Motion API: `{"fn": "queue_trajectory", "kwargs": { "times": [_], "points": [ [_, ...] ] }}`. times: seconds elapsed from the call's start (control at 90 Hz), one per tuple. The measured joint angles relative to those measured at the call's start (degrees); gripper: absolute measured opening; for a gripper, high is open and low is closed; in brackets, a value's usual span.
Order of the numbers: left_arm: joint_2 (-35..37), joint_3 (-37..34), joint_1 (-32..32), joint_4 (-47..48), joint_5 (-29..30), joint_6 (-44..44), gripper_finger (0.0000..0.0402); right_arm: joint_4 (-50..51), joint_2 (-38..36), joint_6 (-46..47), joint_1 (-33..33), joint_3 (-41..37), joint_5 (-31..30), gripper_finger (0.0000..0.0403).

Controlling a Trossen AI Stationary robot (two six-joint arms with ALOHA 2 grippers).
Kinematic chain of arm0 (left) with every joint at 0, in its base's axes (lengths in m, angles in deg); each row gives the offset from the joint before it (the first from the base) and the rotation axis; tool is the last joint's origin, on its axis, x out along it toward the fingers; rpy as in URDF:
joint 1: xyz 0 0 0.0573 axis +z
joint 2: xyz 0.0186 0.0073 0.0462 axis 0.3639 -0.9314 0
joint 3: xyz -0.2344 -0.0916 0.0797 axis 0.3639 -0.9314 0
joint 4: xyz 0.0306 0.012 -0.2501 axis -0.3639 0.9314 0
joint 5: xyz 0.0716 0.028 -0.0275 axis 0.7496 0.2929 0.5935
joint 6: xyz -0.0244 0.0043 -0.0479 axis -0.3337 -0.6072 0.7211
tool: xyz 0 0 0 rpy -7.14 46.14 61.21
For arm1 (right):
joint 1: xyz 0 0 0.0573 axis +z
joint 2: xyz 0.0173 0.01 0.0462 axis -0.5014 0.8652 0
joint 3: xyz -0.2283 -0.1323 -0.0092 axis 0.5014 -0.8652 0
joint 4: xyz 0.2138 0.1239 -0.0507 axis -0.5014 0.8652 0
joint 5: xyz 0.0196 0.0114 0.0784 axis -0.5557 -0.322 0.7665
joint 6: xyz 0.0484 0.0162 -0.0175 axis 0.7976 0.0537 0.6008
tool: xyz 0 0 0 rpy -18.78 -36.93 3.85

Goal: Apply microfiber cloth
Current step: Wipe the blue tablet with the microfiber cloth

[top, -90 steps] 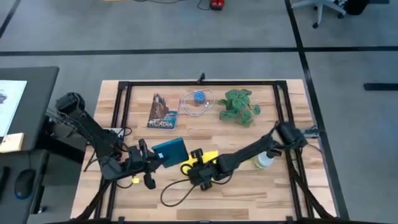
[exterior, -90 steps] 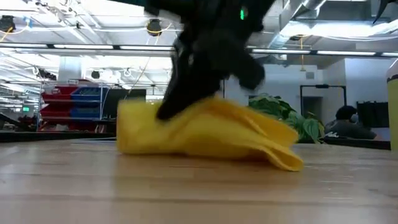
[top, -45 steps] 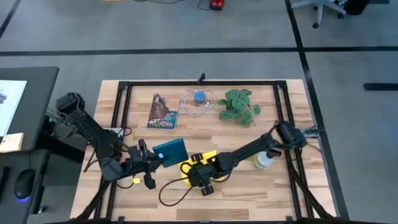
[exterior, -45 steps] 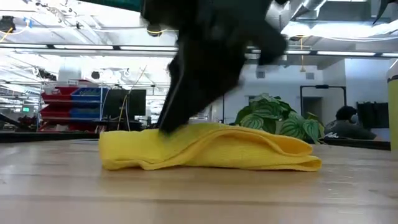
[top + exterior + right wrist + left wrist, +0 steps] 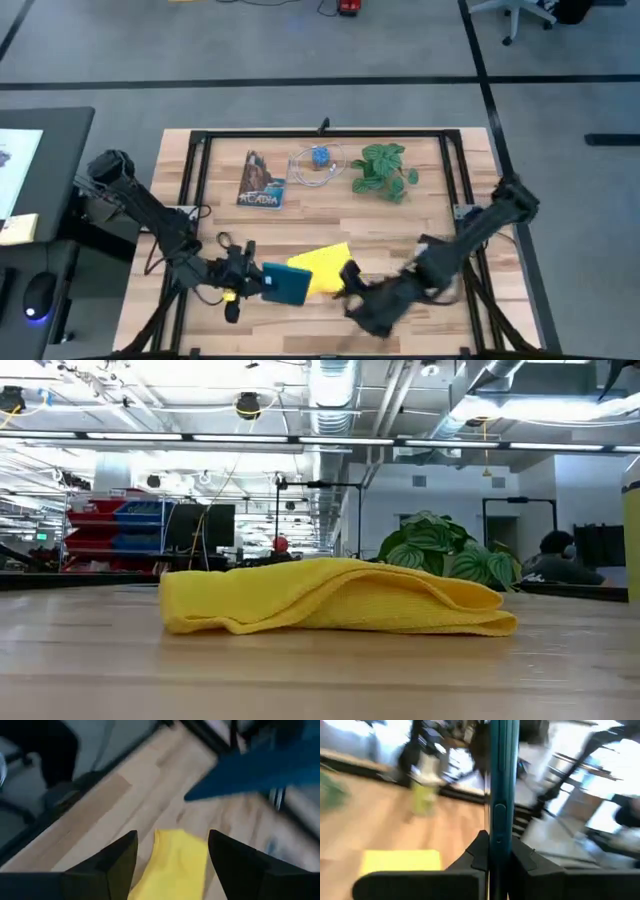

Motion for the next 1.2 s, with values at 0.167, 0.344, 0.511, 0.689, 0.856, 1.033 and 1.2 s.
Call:
{"fn": "queue_trajectory", "kwargs": {
  "times": [0.167, 0.344, 0.511, 0.689, 0.856, 1.033, 1.2],
  "points": [
    [-3.26, 0.0, 8.81, -0.52, -18.5, 2.8, 0.0009, 0.0, -0.87, -27.42, 3.89, -0.03, -7.03, 0.0218],
    [-8.07, 0.19, 13.82, -4.2, -27.11, 5.68, 0.0009, -0.55, 1.67, -51.15, 3.47, -0.04, -19.24, 0.0221],
    [-12.3, 3.18, 14.42, -3.86, -31.65, 4.96, 0.0009, -2.63, 4.41, -67.68, 0.42, -0.04, -21.92, 0.0221],
    [-15.73, 6.18, 14.44, -3.43, -34.03, 4.52, 0.0009, -7.32, 5.54, -75.76, -1.45, -0.04, -21.11, 0.0221],
    [-16.35, 6.67, 14.46, -1.97, -34.92, 4.24, 0.0009, -10.62, 5.48, -76.7, -2.06, -0.04, -17.09, 0.0212],
    [-16.28, 6.65, 15.06, -2.71, -34.9, 4.13, 0.0009, -7.95, 5.63, -76.7, -1.99, -0.02, -9.86, 0.0159],
    [-16.26, 6.64, 15.57, -2.63, -34.74, 3.78, 0.0009, -7.8, 6.53, -73.36, -2.09, -0.02, -10.35, 0.0089]
  ]
}}
